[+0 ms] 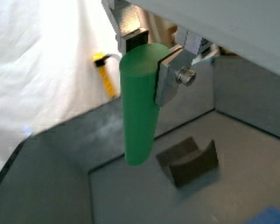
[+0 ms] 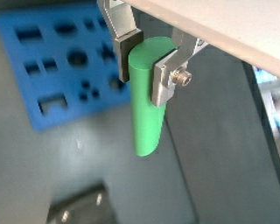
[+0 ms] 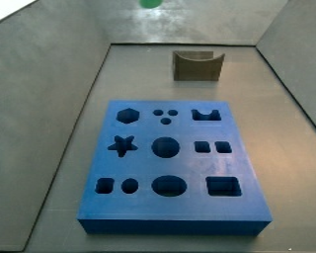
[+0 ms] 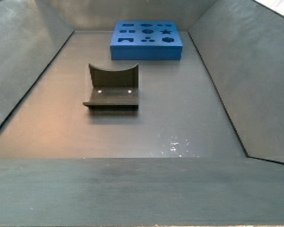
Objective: Pick up the oval object. Move up. Place the oval object on the fixture. Regrasp the oval object. Move to above the board. Insert the oval object.
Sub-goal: Move to above the board.
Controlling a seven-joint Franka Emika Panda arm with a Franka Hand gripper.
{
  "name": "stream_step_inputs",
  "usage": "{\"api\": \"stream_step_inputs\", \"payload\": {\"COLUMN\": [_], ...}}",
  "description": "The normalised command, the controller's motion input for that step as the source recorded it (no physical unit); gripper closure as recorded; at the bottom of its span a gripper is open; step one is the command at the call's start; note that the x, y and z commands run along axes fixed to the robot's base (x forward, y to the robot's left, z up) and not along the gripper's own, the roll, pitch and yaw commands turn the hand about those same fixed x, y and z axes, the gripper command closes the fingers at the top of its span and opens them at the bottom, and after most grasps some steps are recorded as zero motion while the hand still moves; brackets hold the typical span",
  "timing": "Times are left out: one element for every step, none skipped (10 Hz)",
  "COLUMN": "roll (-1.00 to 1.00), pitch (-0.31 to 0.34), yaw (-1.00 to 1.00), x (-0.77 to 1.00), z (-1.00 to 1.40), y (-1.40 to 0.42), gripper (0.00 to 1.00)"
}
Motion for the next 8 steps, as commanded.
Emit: {"api": "stream_step_inputs", "payload": {"roll": [-0.47,-0.46,-0.45,-0.44,-0.42,-0.42,-0.40,-0.39], "pitch": [-0.044,-0.060,-0.093,-0.121,-0.155,-0.173,-0.215,-0.250], "yaw": [1.00,1.00,1.00,1.00,1.00,1.00,1.00,1.00], "x": [-0.08,-0.02,0.02,0.02,0.01,0.00,-0.01,-0.03], "z": [0.14,0.09,0.04,0.03,0.01,0.02,0.01,0.00], "y": [-0.38,-0.23,-0.09,-0.07,-0.03,-0.01,0.00,0.01], "gripper": [1.00,1.00,1.00,1.00,1.00,1.00,1.00,1.00]}}
